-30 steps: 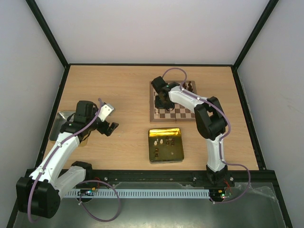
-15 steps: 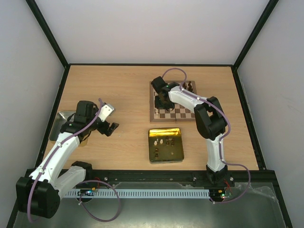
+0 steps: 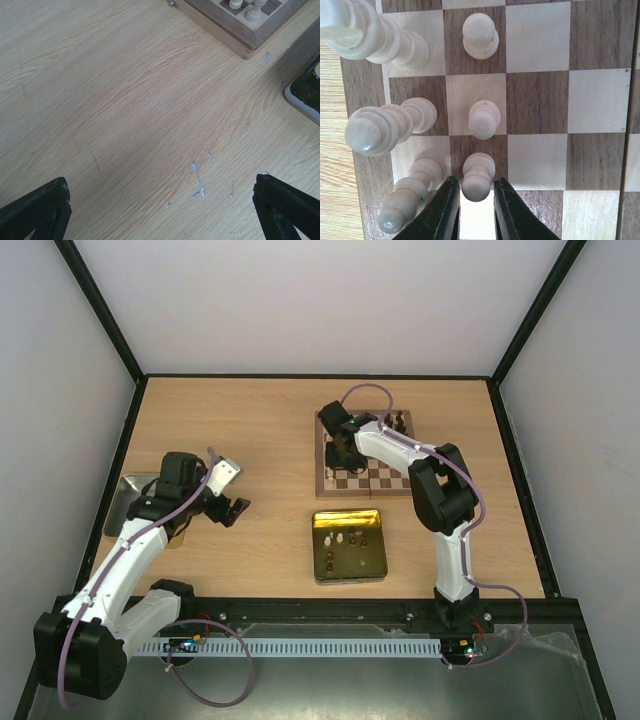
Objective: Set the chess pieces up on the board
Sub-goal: Place the chess piece on the chessboard.
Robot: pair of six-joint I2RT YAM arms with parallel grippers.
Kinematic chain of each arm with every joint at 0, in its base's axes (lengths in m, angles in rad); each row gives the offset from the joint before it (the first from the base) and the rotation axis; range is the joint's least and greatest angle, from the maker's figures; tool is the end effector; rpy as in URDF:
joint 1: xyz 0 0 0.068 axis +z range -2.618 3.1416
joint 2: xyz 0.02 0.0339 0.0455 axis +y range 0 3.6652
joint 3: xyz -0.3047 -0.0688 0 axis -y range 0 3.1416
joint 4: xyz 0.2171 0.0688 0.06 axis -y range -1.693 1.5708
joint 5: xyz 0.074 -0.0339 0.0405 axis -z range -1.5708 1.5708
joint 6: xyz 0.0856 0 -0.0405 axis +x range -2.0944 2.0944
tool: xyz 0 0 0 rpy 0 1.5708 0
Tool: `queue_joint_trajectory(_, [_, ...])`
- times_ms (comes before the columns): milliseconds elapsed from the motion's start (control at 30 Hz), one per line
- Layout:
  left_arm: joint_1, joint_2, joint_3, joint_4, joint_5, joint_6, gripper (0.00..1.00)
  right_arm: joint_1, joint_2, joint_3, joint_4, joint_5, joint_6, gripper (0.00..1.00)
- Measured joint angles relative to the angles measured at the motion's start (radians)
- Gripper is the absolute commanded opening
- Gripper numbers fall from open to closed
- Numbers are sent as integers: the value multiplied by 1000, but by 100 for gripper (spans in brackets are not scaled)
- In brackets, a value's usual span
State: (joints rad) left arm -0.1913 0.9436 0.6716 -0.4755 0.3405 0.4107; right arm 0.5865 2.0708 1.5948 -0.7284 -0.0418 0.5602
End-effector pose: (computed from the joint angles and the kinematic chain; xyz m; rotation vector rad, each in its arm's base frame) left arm 0.1711 -0.0623 0.2545 0.8377 2.1225 -0.2801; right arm 0.3676 0.2485 0.1858 -0.0483 2.8368 0.3350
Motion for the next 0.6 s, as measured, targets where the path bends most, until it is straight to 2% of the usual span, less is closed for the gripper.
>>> queue_joint_trajectory(600, [0,-7,-2,8,0,0,99,0,-12,-1,0,17,0,19])
